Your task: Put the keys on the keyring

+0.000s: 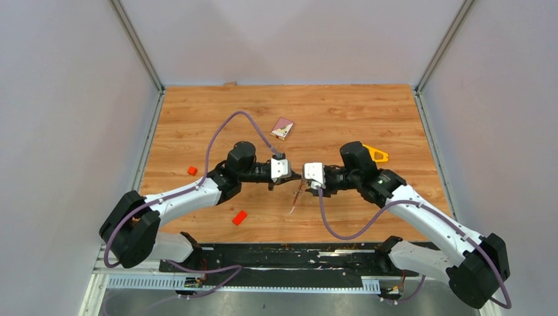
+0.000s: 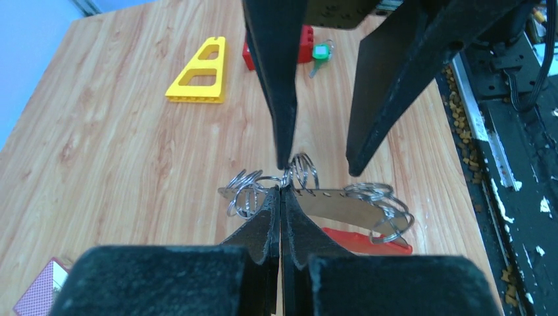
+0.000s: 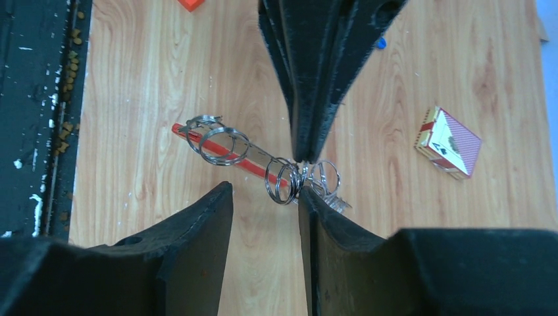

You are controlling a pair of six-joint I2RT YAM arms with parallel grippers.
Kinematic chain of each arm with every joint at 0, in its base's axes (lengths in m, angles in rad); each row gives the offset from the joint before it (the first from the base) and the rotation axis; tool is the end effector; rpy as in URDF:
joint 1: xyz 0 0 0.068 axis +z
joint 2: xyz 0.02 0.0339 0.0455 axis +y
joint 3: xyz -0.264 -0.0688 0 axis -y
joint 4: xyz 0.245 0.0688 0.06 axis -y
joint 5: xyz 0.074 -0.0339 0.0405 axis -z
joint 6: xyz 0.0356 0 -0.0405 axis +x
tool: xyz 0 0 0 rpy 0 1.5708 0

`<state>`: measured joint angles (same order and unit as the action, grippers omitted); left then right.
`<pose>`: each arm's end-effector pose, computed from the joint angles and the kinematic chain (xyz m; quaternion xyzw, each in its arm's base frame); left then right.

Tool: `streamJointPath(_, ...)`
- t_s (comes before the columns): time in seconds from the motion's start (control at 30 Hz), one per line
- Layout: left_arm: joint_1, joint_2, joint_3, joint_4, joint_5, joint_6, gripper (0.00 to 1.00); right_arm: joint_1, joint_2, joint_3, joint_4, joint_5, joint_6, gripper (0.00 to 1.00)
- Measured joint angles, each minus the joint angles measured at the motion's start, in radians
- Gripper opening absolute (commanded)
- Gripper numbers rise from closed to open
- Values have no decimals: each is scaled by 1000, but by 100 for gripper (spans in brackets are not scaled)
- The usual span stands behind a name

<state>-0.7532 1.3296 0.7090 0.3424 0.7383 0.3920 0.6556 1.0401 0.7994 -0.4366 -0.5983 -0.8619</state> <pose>0.1934 -0.2142 0.2486 0.5860 0.5080 -0.3843 0.5008 0.1615 0.1495 0.2762 -0.6853 0.5378 0.2219 0.4380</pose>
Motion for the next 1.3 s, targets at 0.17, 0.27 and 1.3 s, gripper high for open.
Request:
streamJointPath(0.17, -2, 3, -17, 58, -26, -51, 0, -5, 21, 0, -5, -46, -4, 35)
streamJointPath(0.27, -5, 16, -21, 77, -43, -65, 0, -5, 18, 0, -22, -58, -8, 33)
streamJointPath(1.3, -5, 79, -23, 79, -70, -82, 11, -19, 67, 8, -35, 41, 25, 42)
